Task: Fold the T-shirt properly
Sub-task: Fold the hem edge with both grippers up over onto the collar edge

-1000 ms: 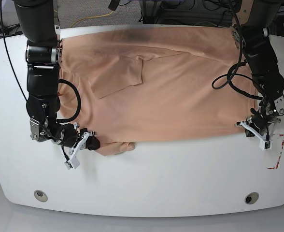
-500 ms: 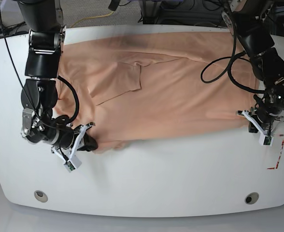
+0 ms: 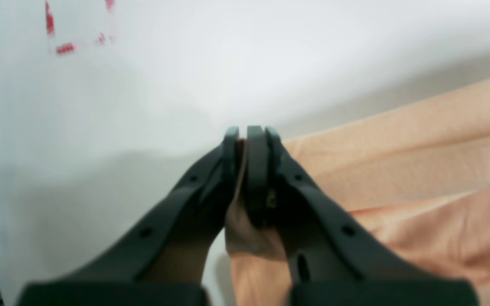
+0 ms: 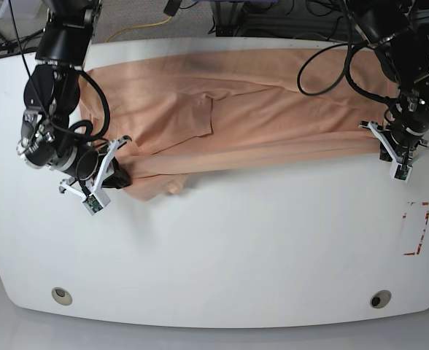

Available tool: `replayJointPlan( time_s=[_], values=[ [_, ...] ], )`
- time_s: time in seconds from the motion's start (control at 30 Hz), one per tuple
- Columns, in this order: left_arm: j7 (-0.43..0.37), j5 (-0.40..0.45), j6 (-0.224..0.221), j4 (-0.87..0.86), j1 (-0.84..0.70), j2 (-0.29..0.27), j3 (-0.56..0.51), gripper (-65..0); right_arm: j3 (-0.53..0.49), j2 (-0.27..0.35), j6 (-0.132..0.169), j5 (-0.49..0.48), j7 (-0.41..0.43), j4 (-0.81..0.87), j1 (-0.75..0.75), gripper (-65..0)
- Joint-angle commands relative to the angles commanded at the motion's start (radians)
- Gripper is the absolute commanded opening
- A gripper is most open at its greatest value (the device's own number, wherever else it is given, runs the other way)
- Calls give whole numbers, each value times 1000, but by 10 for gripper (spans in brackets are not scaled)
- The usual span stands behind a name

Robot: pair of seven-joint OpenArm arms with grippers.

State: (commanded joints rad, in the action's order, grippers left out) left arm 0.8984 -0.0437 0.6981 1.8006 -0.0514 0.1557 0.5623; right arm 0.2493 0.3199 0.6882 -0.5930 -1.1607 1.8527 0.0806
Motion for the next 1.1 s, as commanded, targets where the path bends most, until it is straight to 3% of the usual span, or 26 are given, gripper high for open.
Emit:
replayJointPlan(
  time_s=[0.17, 0.27, 0.4, 0.5, 0.77, 0.8, 0.83, 0.9, 1.0, 1.1],
  values=[
    [8, 0, 0, 46, -77, 0, 2, -646, 3, -3, 0, 0, 0, 109, -123, -650],
    [69, 0, 0, 69, -101, 0, 2, -646, 12, -5, 0, -3, 0, 152, -192, -650],
    [166, 0, 0, 94, -130, 0, 3, -646, 106, -31, -6, -135, 0, 161, -296, -650],
    [172, 3, 0, 94, -167, 0, 3, -644, 157, -37, -9, -203, 0, 161, -364, -650],
    [173, 3, 0, 94, -256, 8, -6, -636, 166, -72, -9, -203, 0, 157, -446, -650],
    [173, 3, 0, 94, -264, 8, -6, -612, 164, -74, -9, -203, 0, 150, -448, -642],
    [173, 3, 0, 94, -265, 9, -6, -589, 163, -74, -9, -203, 0, 143, -448, -615],
    [173, 6, 0, 91, -273, 9, -9, -485, 161, -71, -9, -203, 0, 130, -450, -501],
    [173, 6, 0, 86, -279, 35, -28, -312, 166, -69, -9, -203, -2, 130, -462, -273],
    [173, 6, 0, 84, -279, 44, -41, -242, 167, -55, -9, -212, -2, 146, -480, -144]
  ],
)
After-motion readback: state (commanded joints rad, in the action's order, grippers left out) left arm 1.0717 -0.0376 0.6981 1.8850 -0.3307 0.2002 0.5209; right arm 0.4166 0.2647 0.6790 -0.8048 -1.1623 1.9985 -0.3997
